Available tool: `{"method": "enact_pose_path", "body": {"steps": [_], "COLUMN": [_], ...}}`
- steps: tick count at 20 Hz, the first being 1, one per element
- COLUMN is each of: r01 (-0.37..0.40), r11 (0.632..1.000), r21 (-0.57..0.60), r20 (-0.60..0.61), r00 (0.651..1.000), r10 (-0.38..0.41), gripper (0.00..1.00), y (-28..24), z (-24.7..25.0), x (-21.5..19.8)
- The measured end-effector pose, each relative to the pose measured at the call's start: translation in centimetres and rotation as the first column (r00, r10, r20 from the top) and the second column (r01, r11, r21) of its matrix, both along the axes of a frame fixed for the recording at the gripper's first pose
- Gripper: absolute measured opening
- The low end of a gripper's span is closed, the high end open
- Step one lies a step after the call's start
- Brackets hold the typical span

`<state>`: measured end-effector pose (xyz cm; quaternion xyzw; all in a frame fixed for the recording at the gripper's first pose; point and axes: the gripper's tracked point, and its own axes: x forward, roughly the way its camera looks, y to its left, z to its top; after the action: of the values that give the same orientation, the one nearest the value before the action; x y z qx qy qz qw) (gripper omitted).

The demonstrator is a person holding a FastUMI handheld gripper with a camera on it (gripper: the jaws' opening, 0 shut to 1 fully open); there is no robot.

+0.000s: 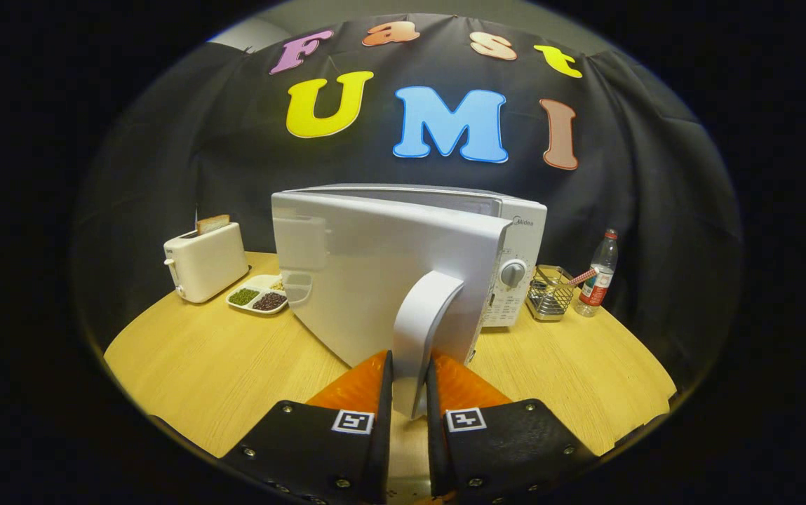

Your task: Open the microwave, put the food inside, and close the microwave door.

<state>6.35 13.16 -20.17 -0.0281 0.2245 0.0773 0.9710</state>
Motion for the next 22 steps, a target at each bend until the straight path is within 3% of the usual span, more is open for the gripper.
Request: {"method": "enact_pose_path", "body": {"steps": [10, 22], "r01": [-0.098, -0.259], "r11": [0.995, 0.966], "r21": [0.004, -0.021], "r20": [-0.020, -0.028], "r00": [0.995, 0.966], "r10": [0.098, 0.258], "gripper": [0.23, 0.23], "y": [6.7, 14.4], "z": [0.1, 0.6], "x": [-6.5, -11.0]}}
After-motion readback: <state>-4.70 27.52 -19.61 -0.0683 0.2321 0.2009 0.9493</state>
